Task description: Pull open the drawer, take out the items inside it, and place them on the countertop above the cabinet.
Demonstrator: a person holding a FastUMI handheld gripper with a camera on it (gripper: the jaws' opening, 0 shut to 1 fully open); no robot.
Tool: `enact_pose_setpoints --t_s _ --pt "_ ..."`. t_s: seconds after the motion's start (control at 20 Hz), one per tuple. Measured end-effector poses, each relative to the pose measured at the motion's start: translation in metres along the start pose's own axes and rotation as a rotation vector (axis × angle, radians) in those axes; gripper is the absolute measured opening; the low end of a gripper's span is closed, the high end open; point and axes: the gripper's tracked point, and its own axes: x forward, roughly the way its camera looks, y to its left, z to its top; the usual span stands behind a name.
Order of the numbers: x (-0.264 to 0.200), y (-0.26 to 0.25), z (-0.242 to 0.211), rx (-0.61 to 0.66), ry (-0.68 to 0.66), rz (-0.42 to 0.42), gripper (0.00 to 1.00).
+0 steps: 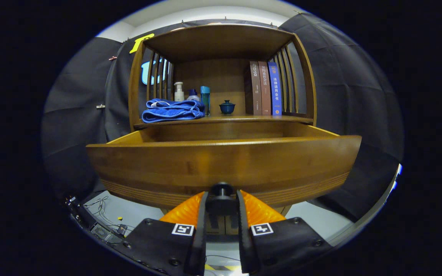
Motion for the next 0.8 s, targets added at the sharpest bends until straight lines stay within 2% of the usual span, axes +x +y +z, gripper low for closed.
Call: enact_pose_setpoints --t_s 0.25,0.35,0.4,0.6,0.8 --pt "-0.004 0.001 -0.004 -0.030 0.011 -0.002 0.39" --pt "-0.005 0.001 -0.004 -0.049 0.007 0.003 0.42" --pt "-0.007 0.004 0.001 -0.047 -0.006 0.011 0.48" --pt "-0.010 0.002 0.010 -0.083 -0.036 0.007 1.00" --pt "-0.027 0.002 0.029 -0.087 -0.068 0.016 1.00"
